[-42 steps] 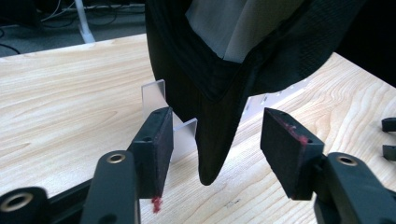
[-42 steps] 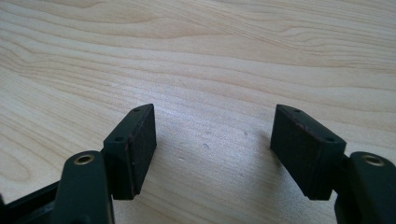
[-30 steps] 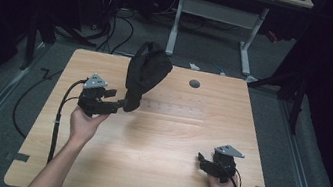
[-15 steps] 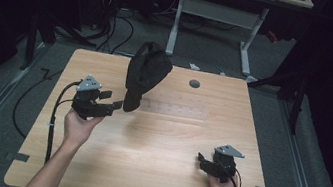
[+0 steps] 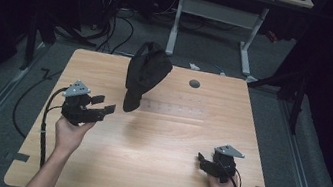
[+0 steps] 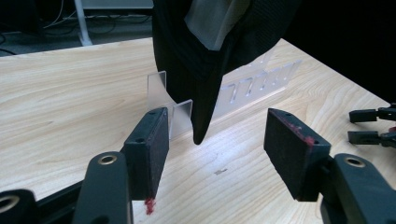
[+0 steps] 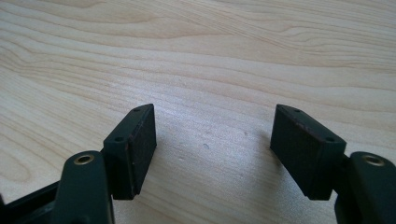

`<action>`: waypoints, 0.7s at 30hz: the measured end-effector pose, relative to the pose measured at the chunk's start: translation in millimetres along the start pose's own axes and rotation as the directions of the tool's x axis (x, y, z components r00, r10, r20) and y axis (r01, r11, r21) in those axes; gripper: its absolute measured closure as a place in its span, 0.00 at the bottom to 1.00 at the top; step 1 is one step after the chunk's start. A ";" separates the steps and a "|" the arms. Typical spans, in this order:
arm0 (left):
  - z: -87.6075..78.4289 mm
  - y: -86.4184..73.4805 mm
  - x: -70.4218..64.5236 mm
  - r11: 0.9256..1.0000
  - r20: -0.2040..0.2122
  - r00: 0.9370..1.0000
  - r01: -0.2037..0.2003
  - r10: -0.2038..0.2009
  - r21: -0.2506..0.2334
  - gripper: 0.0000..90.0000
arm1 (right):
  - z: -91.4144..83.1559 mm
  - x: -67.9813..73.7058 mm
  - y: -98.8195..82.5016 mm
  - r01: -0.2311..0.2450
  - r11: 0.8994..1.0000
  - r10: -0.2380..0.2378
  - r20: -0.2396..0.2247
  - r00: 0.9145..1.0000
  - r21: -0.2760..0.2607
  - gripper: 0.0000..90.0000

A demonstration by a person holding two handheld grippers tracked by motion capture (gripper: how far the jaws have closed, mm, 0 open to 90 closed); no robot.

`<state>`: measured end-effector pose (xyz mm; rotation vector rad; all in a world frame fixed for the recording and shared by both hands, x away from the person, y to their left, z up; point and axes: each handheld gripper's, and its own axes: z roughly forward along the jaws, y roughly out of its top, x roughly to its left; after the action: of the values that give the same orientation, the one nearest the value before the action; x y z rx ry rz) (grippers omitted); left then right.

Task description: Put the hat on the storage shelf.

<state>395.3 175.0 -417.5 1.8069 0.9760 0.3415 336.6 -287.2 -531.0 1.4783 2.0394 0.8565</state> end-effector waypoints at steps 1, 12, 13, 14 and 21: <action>-1.1 -0.9 -0.2 1.000 -0.001 1.000 0.000 0.000 -0.001 0.45 | 0.0 0.0 0.0 0.000 1.000 0.000 0.000 1.000 0.000 0.35; -8.7 -8.8 -2.4 1.000 0.011 1.000 0.010 -0.010 -0.002 0.45 | 0.0 0.0 0.0 0.000 1.000 0.000 0.000 1.000 0.000 0.35; -9.0 -9.3 -2.5 1.000 0.011 1.000 0.010 -0.010 -0.001 0.45 | 0.1 -0.1 0.0 0.001 1.000 -0.001 0.000 1.000 -0.001 0.35; -9.3 -9.8 -2.8 1.000 0.012 1.000 0.011 -0.011 0.000 0.45 | 0.0 0.0 0.0 0.001 1.000 -0.001 0.000 1.000 -0.001 0.35; -9.0 -15.9 -6.2 1.000 0.023 1.000 0.015 -0.015 0.010 0.45 | 0.0 0.0 0.0 0.000 1.000 0.000 0.000 1.000 0.000 0.35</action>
<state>378.5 178.7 -426.1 1.8075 0.9761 0.3065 336.5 -287.1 -531.0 1.4783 2.0389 0.8564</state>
